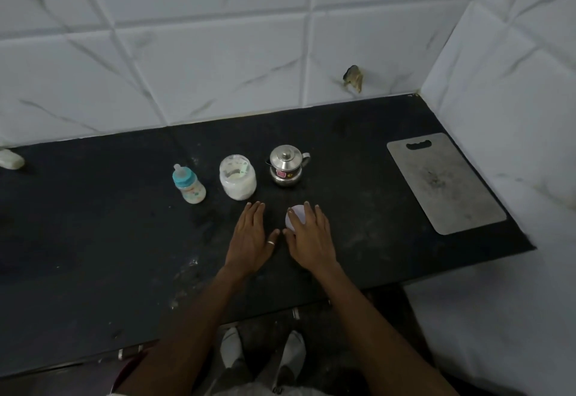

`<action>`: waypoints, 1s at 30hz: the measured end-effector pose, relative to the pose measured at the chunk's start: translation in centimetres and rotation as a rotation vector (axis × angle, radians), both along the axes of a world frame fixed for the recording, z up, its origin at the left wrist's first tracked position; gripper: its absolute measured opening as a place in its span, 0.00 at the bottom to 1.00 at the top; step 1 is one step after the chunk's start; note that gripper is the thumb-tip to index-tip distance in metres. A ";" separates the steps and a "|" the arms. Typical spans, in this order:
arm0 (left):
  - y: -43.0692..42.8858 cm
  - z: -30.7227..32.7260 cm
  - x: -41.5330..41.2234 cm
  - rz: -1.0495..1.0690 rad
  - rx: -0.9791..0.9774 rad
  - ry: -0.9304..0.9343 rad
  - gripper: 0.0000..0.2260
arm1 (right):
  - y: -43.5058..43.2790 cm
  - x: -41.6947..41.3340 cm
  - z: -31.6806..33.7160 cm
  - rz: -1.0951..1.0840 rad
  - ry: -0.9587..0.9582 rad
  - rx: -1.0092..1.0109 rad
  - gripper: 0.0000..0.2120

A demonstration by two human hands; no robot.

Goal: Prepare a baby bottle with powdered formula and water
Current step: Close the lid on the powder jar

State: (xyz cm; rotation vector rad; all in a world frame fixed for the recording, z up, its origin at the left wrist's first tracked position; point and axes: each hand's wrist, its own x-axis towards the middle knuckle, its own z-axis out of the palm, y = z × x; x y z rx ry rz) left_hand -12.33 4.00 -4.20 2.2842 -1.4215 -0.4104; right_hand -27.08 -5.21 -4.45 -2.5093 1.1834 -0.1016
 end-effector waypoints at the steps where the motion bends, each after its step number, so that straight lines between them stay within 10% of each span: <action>1: 0.0 0.0 0.0 0.003 -0.001 0.003 0.35 | 0.0 0.1 0.0 -0.003 -0.003 0.014 0.27; 30: 0.4 4.7 8.0 0.255 -0.222 0.056 0.34 | -2.5 12.1 10.3 0.171 -0.311 -0.112 0.28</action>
